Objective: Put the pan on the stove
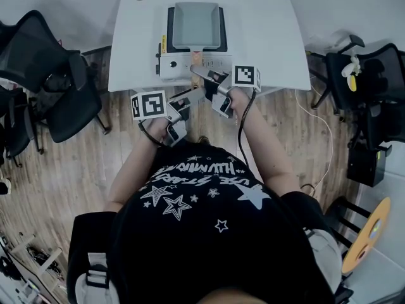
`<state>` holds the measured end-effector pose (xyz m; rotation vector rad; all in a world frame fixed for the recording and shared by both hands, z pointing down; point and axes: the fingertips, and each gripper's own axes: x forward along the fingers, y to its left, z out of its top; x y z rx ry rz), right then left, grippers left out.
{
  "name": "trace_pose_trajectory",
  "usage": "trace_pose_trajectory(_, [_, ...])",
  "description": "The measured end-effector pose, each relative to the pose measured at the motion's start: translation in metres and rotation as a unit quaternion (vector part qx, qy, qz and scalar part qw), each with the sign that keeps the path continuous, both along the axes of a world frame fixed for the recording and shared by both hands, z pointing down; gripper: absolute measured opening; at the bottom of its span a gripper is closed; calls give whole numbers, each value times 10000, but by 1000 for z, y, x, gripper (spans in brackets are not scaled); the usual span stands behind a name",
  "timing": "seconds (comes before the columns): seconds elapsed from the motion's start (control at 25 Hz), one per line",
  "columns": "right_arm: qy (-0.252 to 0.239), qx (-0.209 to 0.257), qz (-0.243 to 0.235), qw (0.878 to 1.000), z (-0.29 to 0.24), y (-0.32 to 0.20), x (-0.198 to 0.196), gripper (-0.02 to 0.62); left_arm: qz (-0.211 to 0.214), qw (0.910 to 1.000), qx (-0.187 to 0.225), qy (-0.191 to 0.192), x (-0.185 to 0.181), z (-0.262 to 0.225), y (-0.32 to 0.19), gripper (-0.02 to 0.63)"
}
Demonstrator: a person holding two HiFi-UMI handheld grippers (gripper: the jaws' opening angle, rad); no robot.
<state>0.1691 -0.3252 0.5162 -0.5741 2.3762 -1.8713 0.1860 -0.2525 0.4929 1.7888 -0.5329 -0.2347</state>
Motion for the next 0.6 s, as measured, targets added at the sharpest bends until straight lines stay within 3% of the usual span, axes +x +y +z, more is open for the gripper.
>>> trace_pose_trajectory(0.6, [-178,-33,-111,9998,-5,18,12,230,-463,9986,27,-261,-6,7,23,256])
